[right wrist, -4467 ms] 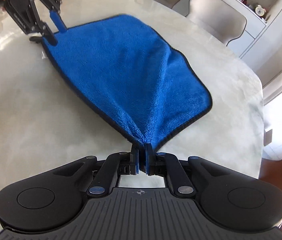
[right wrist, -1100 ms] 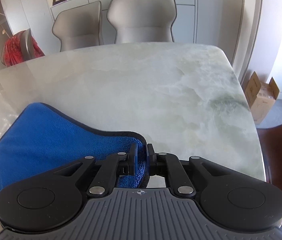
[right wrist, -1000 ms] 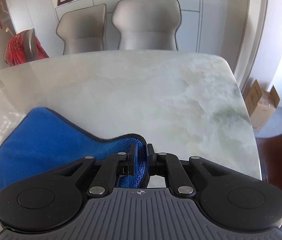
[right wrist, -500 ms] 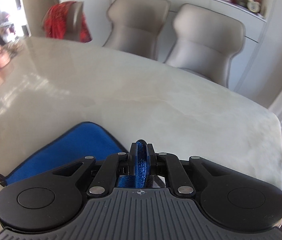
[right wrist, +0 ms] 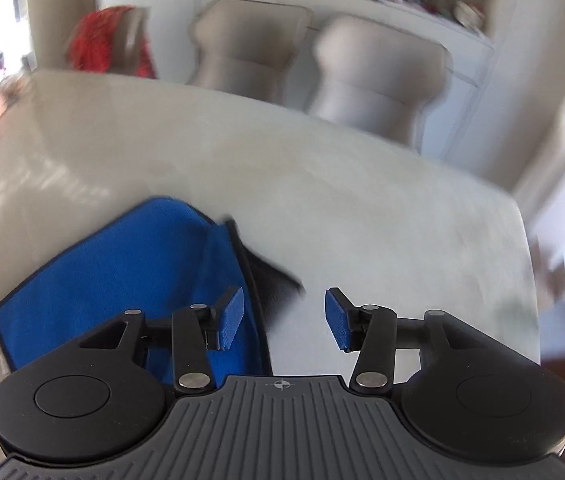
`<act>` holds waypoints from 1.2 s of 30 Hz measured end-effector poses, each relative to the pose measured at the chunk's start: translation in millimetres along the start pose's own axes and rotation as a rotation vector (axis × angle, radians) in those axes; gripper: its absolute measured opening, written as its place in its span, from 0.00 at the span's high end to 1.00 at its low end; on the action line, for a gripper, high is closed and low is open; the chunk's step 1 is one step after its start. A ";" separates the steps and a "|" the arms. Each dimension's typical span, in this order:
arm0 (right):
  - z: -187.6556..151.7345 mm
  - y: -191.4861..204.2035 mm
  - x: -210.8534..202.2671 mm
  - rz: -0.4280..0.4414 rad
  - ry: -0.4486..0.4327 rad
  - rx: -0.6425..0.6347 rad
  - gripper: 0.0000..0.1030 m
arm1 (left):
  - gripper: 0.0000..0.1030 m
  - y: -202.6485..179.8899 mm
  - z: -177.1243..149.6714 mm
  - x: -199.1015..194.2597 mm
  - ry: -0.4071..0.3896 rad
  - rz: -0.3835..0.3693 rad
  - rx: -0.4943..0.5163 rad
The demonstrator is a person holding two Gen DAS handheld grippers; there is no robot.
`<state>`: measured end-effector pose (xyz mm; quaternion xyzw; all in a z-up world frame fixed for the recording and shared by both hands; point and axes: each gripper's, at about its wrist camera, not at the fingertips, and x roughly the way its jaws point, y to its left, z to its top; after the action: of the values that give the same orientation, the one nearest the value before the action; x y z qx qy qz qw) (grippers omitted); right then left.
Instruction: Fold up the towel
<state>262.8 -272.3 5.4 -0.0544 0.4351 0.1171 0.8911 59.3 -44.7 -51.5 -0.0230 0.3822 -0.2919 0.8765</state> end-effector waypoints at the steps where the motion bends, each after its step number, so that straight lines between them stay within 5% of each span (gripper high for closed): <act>1: -15.0 -12.0 -3.6 0.000 0.016 0.061 0.55 | 0.49 2.7 -0.4 1.2 0.003 0.011 0.007; 7: -81.5 -39.9 5.1 0.000 0.071 0.274 0.55 | 0.44 23.7 -3.2 10.8 0.032 0.095 0.033; 15: -85.4 -21.1 19.7 0.039 0.078 0.282 0.58 | 0.43 55.7 -9.1 20.5 0.083 0.167 0.033; 17: -86.5 -17.2 23.2 0.044 0.083 0.285 0.63 | 0.43 60.5 -10.9 22.1 0.090 0.171 0.036; 21: -91.5 -9.2 21.9 0.042 0.077 0.287 0.93 | 0.42 67.2 -13.7 20.6 0.100 0.167 0.043; 23: -92.5 -8.3 19.5 0.059 0.076 0.305 0.95 | 0.42 70.8 -13.8 17.8 0.099 0.162 0.043; 28: -76.1 10.7 -6.1 0.227 0.004 0.366 0.95 | 0.39 80.7 -10.6 4.0 0.071 0.157 0.037; 36: -7.4 104.1 -3.1 0.453 -0.030 0.206 0.95 | 0.34 101.3 -14.8 -31.0 0.023 0.181 0.007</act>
<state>228.7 -173.6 3.7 0.1372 0.4326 0.2696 0.8494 82.5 58.4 -68.3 0.0181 0.3916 -0.2129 0.8950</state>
